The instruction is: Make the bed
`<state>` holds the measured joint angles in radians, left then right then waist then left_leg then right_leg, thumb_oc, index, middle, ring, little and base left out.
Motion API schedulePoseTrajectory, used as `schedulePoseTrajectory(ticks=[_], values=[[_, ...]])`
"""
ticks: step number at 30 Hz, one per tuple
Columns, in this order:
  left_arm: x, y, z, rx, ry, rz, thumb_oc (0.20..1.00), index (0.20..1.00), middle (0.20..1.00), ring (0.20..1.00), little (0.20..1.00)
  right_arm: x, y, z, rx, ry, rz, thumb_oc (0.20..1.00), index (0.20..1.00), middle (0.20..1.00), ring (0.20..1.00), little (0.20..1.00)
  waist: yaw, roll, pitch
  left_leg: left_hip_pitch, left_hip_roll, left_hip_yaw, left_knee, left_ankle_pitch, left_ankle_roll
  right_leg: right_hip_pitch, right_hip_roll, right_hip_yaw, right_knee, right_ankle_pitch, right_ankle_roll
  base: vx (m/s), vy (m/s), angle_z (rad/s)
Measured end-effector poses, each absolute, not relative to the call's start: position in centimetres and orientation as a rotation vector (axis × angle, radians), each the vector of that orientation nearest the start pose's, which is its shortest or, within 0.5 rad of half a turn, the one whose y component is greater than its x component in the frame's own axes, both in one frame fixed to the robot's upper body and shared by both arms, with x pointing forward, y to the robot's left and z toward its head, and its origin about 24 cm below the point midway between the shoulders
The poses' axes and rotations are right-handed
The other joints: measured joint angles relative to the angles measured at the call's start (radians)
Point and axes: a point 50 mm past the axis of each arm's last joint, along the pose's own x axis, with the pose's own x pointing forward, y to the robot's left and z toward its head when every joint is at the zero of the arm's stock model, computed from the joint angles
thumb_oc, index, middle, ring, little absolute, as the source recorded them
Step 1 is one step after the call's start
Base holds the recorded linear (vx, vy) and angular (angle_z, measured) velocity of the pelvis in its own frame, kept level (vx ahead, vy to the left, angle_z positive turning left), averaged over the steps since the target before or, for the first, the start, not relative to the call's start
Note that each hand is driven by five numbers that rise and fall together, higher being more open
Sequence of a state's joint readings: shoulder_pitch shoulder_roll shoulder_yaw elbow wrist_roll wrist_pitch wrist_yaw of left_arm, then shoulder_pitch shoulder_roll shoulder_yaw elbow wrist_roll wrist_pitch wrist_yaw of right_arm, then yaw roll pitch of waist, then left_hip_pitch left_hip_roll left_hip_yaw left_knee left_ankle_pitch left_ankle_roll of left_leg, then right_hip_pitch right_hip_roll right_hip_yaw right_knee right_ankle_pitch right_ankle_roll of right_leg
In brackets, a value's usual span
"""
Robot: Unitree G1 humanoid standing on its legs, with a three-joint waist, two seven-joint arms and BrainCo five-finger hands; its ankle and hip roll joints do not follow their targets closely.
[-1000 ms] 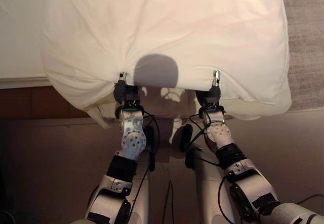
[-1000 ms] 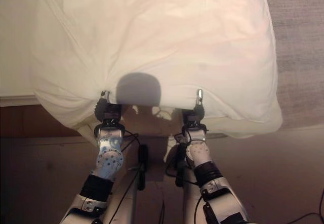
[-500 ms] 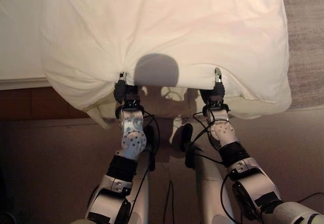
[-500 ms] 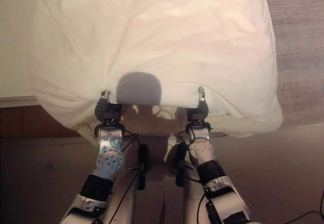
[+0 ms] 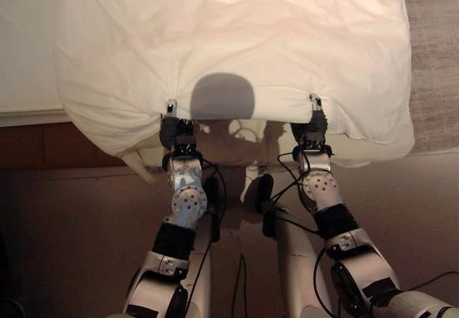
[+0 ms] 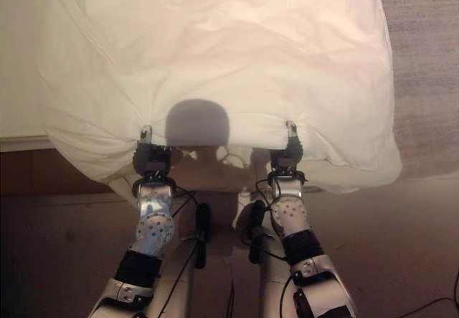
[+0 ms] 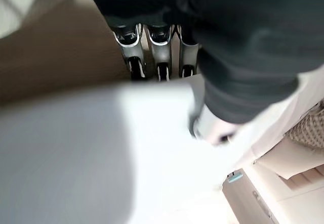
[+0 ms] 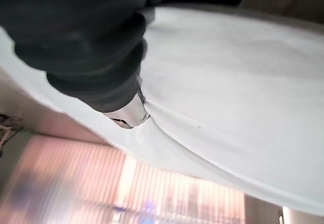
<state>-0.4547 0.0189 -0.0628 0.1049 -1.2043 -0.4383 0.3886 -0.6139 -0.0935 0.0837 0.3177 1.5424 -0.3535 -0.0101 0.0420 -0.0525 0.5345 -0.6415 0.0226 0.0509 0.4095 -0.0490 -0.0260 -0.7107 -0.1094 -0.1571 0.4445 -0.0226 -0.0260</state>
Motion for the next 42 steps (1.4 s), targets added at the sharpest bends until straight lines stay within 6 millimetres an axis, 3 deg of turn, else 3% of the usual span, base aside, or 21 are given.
schedulePoseTrajectory(ticks=[6, 12, 18, 24, 32, 42], values=[[32.1, 17.0, 11.0, -1.395, -0.329, 0.316, 1.000, 1.000, 1.000, 1.000, 1.000, 33.4, -14.7, 16.1, 1.443, -0.477, 0.126, 0.200, 0.200, 0.200, 0.200, 0.200, 0.002, 0.000, 0.000, 0.000, 0.000, 0.005, 0.001, -0.001, -0.001, -0.003, 0.002, 0.007, 0.000, 0.002, -0.003, 0.00, -0.001, -0.01], [32.5, 18.6, 10.5, -1.396, -0.355, 0.351, 1.000, 1.000, 1.000, 1.000, 1.000, 32.5, -15.3, 17.8, 1.402, -0.577, 0.178, 0.200, 0.200, 0.200, 0.200, 0.200, 0.000, -0.002, -0.001, 0.001, -0.001, 0.007, 0.002, -0.001, -0.001, -0.002, 0.002, 0.010, 0.001, 0.003, -0.002, 0.00, 0.000, 0.00], [33.8, 17.5, 10.4, -1.464, -0.318, 0.315, 1.000, 1.000, 1.000, 1.000, 1.000, 30.6, -12.4, 19.9, 1.397, -0.591, 0.379, 0.200, 0.200, 0.200, 0.200, 0.200, -0.031, -0.011, -0.003, 0.000, 0.005, 0.030, 0.003, -0.005, 0.003, -0.005, 0.008, 0.021, -0.010, 0.014, 0.001, -0.01, 0.004, -0.08], [34.7, 17.0, 10.9, -1.463, -0.299, 0.315, 1.000, 1.000, 1.000, 1.000, 1.000, 30.4, -12.2, 20.2, 1.359, -0.588, 0.421, 0.200, 0.200, 0.200, 0.200, 0.200, -0.054, -0.017, -0.004, 0.001, 0.006, 0.033, 0.003, -0.007, 0.003, -0.005, 0.012, 0.026, -0.015, 0.016, 0.003, 0.00, 0.000, -0.01], [34.9, 17.1, 10.1, -1.457, -0.216, 0.376, 1.000, 1.000, 1.000, 1.000, 1.000, 30.4, -12.3, 20.2, 1.328, -0.577, 0.431, 0.200, 0.200, 0.200, 0.200, 0.200, -0.052, -0.019, -0.003, 0.001, 0.006, 0.033, 0.004, -0.009, 0.003, -0.005, 0.016, 0.032, -0.016, 0.016, 0.003, 0.00, 0.000, 0.00], [31.3, 15.3, 6.9, -1.374, -0.060, 0.294, 1.000, 1.000, 1.000, 1.000, 1.000, 30.4, -12.3, 20.2, 1.336, -0.565, 0.416, 0.200, 0.200, 0.200, 0.200, 0.200, -0.033, -0.019, -0.003, 0.006, 0.007, 0.034, 0.002, -0.010, 0.003, 0.000, 0.014, 0.032, -0.022, 0.019, 0.001, 0.00, 0.000, -0.02]])
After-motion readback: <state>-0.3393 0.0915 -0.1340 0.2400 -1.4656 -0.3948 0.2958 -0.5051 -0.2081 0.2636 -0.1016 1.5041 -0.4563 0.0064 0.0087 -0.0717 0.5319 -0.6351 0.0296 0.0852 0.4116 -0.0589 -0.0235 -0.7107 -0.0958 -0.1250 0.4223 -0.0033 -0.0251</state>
